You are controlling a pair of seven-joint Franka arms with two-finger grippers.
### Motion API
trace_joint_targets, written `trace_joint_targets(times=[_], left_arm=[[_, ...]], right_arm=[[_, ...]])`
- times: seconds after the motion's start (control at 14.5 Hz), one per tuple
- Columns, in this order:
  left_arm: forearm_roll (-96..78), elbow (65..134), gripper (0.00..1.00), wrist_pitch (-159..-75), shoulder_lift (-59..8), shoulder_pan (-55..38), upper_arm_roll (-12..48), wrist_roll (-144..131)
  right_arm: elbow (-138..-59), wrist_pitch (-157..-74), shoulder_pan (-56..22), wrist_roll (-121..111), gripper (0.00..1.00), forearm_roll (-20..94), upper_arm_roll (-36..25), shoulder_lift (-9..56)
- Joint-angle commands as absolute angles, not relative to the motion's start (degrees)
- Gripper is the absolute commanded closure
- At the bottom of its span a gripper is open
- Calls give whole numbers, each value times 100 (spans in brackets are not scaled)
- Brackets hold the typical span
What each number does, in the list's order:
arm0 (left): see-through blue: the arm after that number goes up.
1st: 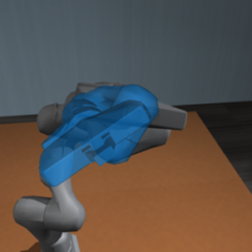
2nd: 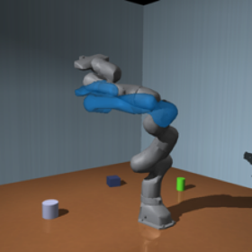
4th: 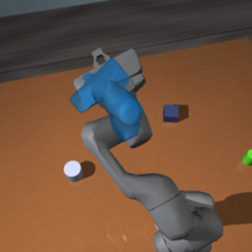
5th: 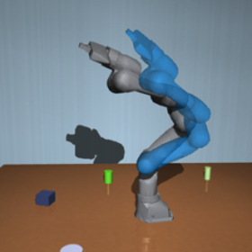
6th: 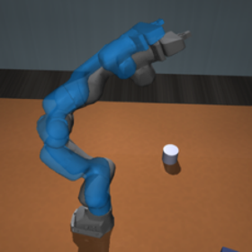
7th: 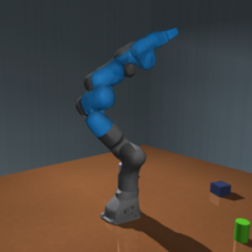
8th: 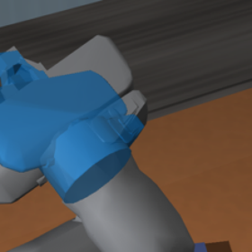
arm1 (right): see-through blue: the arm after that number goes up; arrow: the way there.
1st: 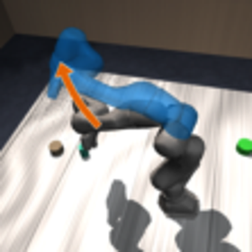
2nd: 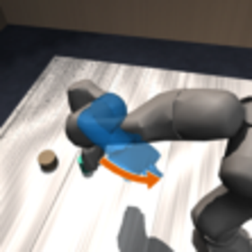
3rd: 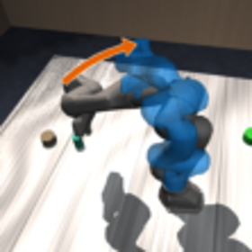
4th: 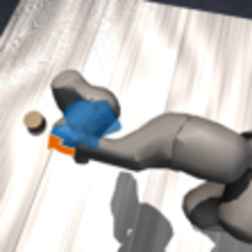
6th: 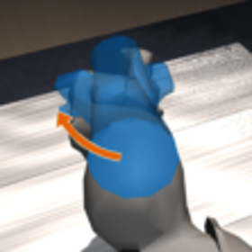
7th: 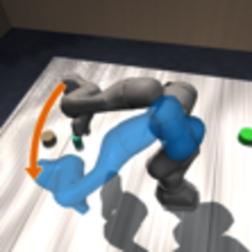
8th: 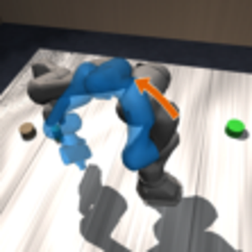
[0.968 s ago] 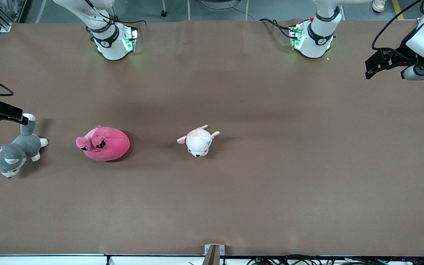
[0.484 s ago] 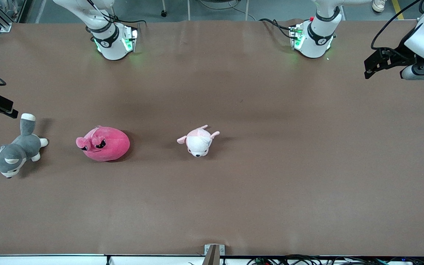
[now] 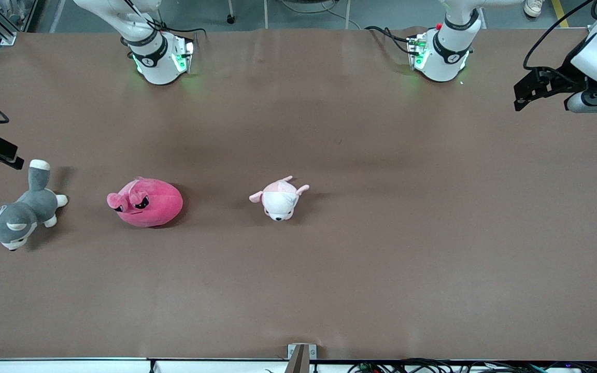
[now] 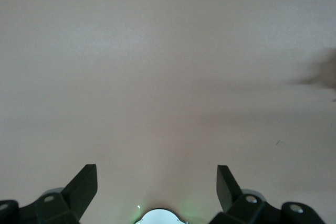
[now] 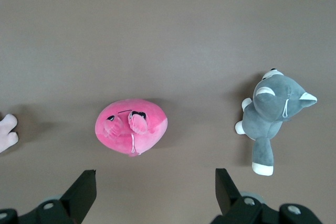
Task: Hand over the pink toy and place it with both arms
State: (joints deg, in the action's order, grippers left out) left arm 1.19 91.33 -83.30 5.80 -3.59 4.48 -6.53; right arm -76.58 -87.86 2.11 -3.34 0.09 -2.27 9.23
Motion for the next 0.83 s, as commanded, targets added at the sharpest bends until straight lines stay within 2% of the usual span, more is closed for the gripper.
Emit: trace_joint_targets(times=[0.0, 0.41, 0.76], left_arm=[[88, 9026, 0, -8227, 624, -308, 422, -519], [88, 8939, 0, -8174, 607, -316, 448, -527], [105, 8780, 0, -8174, 527, -325, 431, -562]], right_arm=[[-8077, -8912, -9, -237, 0, -97, -422, 615], [-9280, -9369, -9, -220, 0, -97, -422, -263], [-9387, -9378, -9, -167, 0, -88, -422, -316]])
